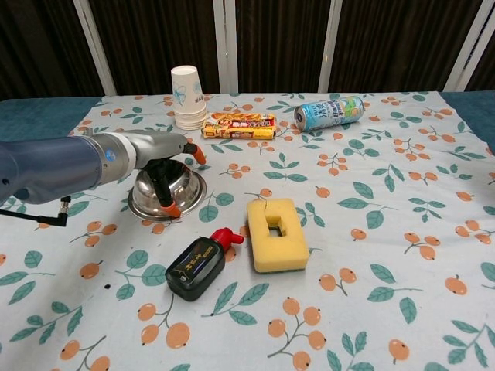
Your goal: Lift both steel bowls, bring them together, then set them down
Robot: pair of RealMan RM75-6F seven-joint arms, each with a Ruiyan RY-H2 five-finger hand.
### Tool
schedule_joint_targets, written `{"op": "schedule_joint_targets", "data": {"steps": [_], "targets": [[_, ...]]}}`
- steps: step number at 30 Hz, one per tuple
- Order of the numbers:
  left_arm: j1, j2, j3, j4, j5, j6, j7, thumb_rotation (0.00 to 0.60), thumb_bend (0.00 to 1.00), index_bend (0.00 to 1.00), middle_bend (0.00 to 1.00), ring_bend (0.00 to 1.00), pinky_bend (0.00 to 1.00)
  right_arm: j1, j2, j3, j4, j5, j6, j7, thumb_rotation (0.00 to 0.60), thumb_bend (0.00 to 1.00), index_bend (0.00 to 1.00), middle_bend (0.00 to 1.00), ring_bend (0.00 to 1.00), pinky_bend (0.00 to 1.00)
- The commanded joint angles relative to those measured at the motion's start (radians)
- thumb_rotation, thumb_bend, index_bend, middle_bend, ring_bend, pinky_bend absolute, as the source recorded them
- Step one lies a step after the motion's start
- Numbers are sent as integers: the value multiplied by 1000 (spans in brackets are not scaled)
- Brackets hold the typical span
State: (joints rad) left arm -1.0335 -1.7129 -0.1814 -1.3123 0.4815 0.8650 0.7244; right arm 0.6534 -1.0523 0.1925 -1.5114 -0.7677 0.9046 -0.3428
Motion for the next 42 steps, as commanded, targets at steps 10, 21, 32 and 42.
{"op": "schedule_joint_targets", "data": {"steps": [10, 21, 32, 42], "targets": [[-2, -40, 11, 63, 34, 6, -18, 600, 49, 282, 267, 223, 436, -6, 7, -1, 4, 9, 9, 2, 600, 128, 484, 381, 481, 475], [28, -36, -23, 47, 125, 51, -113, 600, 63, 358, 340, 264, 480, -3, 21, 12, -9, 6, 17, 8, 600, 128, 484, 381, 481, 475], [172, 38, -167, -56, 414, 70, -622, 600, 63, 348, 341, 245, 475, 5, 48, 96, -106, -35, -8, 166, 600, 128, 484, 380, 481, 475], [252, -9, -205, 38, 758, 217, -1204, 600, 63, 354, 335, 245, 470, 2, -11, 186, -122, -119, -32, 426, 600, 128, 494, 381, 481, 474]]}}
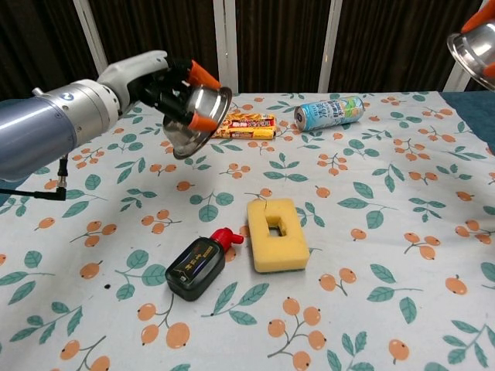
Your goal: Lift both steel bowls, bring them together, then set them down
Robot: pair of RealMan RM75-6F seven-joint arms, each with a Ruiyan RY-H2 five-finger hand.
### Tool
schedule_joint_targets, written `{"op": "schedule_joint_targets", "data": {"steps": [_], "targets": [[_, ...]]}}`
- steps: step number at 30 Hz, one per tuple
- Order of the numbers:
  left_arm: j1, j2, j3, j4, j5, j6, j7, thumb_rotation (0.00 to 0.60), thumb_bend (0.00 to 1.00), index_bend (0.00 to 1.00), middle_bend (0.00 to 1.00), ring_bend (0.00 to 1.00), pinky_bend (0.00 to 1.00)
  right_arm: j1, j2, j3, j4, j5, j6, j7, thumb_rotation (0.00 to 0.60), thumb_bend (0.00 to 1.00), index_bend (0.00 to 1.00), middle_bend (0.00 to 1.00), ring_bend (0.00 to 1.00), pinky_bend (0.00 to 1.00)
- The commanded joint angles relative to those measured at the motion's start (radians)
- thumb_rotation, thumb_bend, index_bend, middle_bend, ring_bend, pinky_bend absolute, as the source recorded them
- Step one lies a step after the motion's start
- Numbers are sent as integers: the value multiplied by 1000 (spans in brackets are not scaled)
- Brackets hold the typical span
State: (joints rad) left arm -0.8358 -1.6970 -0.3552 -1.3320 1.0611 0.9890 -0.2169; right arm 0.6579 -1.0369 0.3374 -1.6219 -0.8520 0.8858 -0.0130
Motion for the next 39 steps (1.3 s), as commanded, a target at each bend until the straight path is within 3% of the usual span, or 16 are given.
{"op": "schedule_joint_targets", "data": {"steps": [1, 9, 14, 28, 39], "targets": [[57, -33, -34, 71, 195, 106, -311, 600, 63, 353, 334, 245, 470, -4, -30, 49, -14, -43, -18, 124, 600, 127, 496, 381, 481, 474], [74, -78, -47, 126, 257, 139, -688, 600, 63, 348, 324, 232, 470, -15, -51, 122, -51, -88, -74, 375, 600, 127, 496, 381, 481, 475], [76, -122, -43, 183, 282, 168, -808, 600, 62, 343, 292, 206, 459, -19, -69, 142, -71, -97, -106, 475, 600, 128, 496, 381, 481, 474], [60, -272, -50, 354, 306, 251, -1010, 600, 62, 344, 279, 199, 455, -9, -131, 152, -84, -94, -128, 580, 600, 130, 498, 381, 481, 474], [9, -382, -25, 463, 341, 264, -1046, 600, 62, 344, 275, 199, 456, 30, -209, 140, -89, -16, -87, 533, 600, 143, 501, 381, 481, 474]]}}
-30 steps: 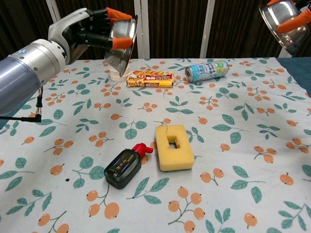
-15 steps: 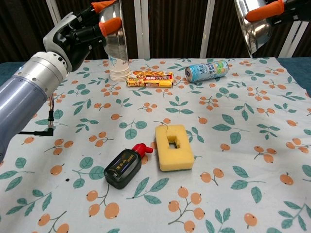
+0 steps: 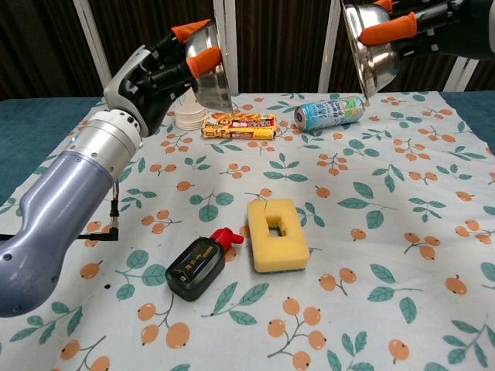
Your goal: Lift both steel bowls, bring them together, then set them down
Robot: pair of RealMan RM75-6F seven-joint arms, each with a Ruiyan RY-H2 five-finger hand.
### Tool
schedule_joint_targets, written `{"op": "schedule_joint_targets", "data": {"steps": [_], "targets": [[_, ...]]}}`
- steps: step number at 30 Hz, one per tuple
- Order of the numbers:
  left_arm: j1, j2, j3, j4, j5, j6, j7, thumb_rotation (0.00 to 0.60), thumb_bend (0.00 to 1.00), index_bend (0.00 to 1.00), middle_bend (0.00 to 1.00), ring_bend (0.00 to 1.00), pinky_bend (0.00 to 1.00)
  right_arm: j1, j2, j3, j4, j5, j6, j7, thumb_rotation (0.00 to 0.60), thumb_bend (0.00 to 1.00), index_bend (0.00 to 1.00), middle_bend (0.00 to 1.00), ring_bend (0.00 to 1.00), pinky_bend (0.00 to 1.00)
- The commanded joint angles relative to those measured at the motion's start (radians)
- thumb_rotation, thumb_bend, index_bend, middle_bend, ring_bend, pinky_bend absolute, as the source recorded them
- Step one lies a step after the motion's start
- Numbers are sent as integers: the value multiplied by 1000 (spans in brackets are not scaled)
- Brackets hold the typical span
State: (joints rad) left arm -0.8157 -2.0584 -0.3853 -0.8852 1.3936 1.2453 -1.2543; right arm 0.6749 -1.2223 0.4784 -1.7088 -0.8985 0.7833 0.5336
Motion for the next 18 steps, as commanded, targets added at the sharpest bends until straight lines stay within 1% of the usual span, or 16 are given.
{"op": "schedule_joint_targets", "data": {"steps": [1, 10, 18], "targets": [[-15, -31, 7, 24, 11, 10, -10, 600, 62, 344, 275, 199, 456, 17, -30, -2, -3, 39, 18, -20, 600, 143, 501, 381, 481, 474], [-47, -106, -1, 100, 21, 42, -28, 600, 62, 356, 274, 199, 456, 52, -71, -7, -19, 98, 37, -75, 600, 143, 501, 381, 481, 474], [-75, -134, -9, 151, 26, 50, -35, 600, 62, 356, 275, 199, 455, 72, -96, -15, -63, 128, 63, -127, 600, 150, 501, 381, 481, 474]]}}
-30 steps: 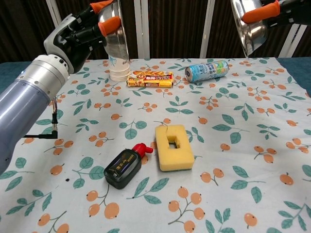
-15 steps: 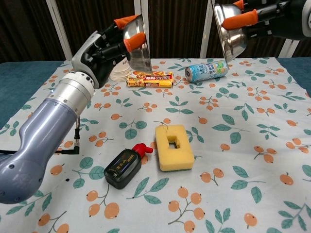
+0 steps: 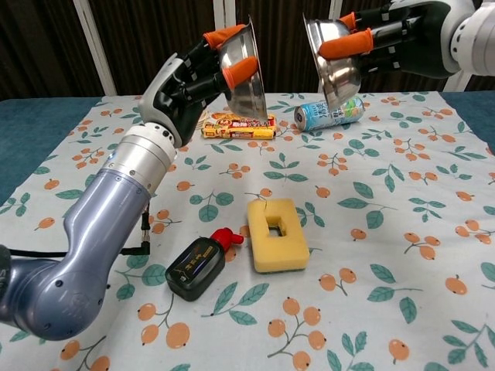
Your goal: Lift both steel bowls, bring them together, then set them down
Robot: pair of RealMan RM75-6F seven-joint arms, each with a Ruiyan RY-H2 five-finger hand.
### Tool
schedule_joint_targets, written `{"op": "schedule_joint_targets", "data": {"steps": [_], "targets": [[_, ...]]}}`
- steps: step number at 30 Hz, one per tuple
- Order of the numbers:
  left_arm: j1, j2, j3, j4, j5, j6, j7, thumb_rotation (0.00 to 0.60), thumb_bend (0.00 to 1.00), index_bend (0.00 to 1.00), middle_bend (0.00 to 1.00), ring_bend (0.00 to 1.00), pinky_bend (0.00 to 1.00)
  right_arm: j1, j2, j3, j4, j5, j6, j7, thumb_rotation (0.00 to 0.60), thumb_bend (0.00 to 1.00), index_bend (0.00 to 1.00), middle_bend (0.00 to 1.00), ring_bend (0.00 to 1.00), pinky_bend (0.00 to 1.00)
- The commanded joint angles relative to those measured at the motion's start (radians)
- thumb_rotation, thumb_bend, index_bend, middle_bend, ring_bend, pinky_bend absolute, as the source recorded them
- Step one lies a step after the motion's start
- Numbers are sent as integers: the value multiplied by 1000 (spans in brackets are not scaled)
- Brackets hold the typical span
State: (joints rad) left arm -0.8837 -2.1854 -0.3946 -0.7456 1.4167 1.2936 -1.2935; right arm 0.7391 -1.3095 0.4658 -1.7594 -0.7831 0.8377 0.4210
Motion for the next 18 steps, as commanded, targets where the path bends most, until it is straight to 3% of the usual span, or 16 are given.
{"op": "schedule_joint_targets", "data": {"steps": [1, 18], "targets": [[-9, -9, 0, 13, 5, 5, 4, 600, 61, 356, 275, 199, 456, 12, -12, -3, -17, 18, 13, -23, 600, 151, 501, 381, 481, 474], [-17, 4, 9, -14, 8, 10, 50, 600, 61, 359, 276, 199, 456, 116, -31, 48, -150, 230, 135, -214, 600, 157, 501, 381, 481, 474]]}}
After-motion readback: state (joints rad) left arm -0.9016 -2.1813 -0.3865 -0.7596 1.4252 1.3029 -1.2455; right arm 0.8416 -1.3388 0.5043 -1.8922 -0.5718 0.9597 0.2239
